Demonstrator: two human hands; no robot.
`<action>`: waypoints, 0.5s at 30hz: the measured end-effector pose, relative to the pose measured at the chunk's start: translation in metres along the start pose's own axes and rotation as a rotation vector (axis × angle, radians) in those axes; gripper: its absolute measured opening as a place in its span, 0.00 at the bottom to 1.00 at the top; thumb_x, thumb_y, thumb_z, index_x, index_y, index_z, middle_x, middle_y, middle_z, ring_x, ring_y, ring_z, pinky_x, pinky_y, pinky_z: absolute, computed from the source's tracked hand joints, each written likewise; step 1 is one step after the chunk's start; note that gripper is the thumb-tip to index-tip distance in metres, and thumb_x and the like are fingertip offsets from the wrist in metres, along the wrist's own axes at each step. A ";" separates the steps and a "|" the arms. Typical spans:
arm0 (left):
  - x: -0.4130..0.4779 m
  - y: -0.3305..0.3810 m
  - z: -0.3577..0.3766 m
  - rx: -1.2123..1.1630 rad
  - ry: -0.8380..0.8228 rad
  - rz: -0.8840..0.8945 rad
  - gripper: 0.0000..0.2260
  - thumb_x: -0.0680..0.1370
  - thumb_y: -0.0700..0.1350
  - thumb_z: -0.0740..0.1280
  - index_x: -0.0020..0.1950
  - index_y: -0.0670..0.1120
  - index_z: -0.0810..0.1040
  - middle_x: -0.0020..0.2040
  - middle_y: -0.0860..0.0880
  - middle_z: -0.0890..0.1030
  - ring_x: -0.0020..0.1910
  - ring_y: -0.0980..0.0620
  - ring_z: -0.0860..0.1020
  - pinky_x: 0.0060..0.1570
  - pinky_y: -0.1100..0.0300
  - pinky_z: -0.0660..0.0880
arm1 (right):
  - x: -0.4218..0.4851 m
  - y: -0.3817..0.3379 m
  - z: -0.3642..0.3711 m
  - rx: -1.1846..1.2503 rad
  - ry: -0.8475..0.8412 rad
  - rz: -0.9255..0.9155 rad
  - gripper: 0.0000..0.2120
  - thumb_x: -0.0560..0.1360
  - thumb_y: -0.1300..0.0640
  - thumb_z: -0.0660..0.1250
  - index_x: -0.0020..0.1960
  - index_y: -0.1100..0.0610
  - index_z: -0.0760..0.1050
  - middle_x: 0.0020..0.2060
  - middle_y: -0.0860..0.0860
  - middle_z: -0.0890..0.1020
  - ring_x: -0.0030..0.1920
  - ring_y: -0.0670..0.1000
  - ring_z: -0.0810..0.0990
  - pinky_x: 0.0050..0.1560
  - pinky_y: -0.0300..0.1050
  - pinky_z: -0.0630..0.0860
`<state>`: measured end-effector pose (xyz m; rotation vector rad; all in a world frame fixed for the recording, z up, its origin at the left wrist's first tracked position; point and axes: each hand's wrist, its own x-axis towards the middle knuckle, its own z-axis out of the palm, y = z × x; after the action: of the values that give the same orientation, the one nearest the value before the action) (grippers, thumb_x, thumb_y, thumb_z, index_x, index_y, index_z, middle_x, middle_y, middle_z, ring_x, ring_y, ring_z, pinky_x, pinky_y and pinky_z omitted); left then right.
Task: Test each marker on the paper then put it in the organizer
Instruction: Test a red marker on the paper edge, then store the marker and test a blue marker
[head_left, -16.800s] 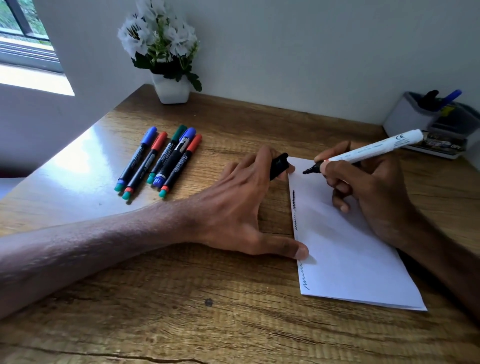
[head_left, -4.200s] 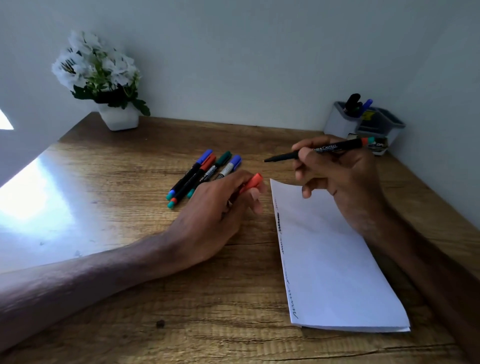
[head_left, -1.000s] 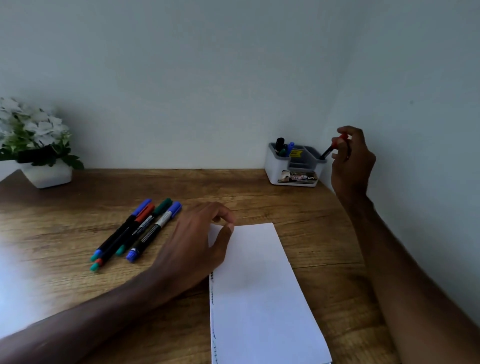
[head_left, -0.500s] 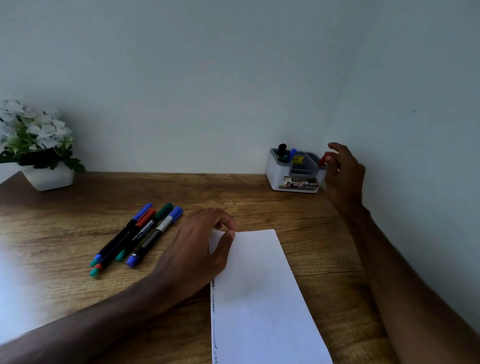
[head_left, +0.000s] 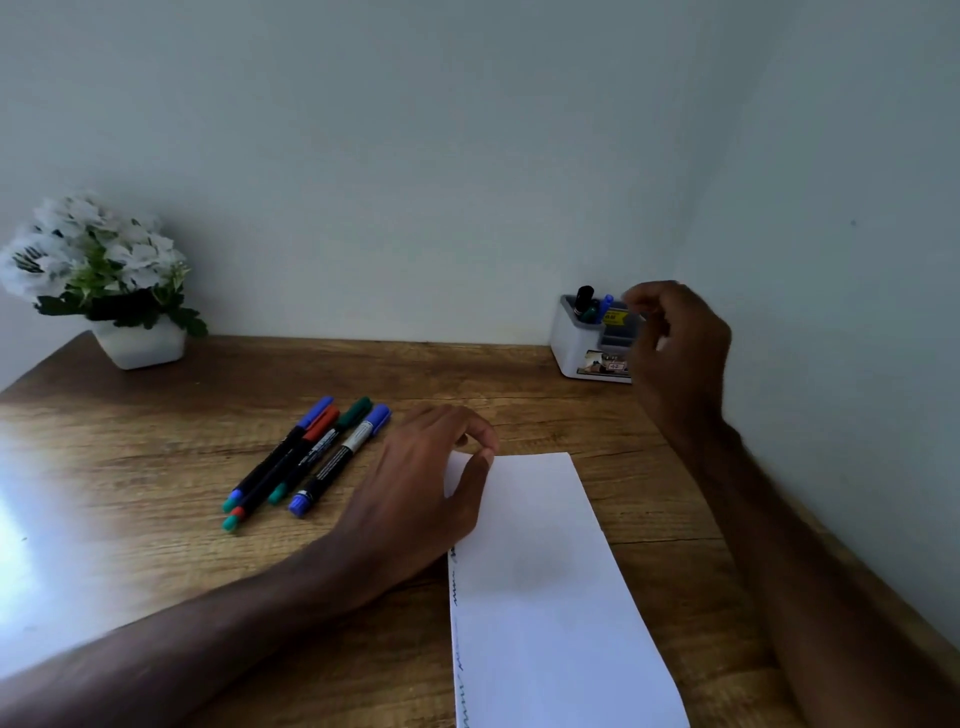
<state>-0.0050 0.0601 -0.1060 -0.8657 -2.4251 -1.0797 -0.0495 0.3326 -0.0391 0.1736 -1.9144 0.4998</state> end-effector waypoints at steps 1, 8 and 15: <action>0.001 0.000 0.000 0.002 0.008 0.007 0.05 0.80 0.49 0.68 0.53 0.59 0.76 0.51 0.65 0.77 0.55 0.67 0.74 0.53 0.70 0.69 | -0.002 -0.008 0.003 0.027 -0.027 -0.011 0.15 0.74 0.69 0.58 0.53 0.62 0.81 0.48 0.55 0.85 0.49 0.51 0.83 0.53 0.41 0.80; -0.009 -0.002 -0.019 0.153 0.064 0.043 0.05 0.79 0.48 0.69 0.54 0.55 0.78 0.53 0.60 0.79 0.55 0.63 0.72 0.53 0.65 0.67 | -0.029 -0.063 0.029 0.214 -0.422 -0.205 0.10 0.72 0.71 0.65 0.44 0.62 0.83 0.41 0.54 0.85 0.41 0.50 0.83 0.41 0.42 0.80; -0.013 -0.018 -0.047 0.521 0.101 -0.033 0.13 0.74 0.47 0.70 0.58 0.48 0.79 0.56 0.48 0.81 0.57 0.47 0.75 0.55 0.51 0.72 | -0.045 -0.101 0.037 0.272 -0.760 -0.313 0.12 0.70 0.71 0.70 0.41 0.56 0.85 0.38 0.47 0.87 0.36 0.40 0.81 0.36 0.26 0.73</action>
<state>-0.0039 0.0100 -0.0930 -0.5808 -2.4615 -0.4420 -0.0282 0.2204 -0.0659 0.9355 -2.4755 0.5197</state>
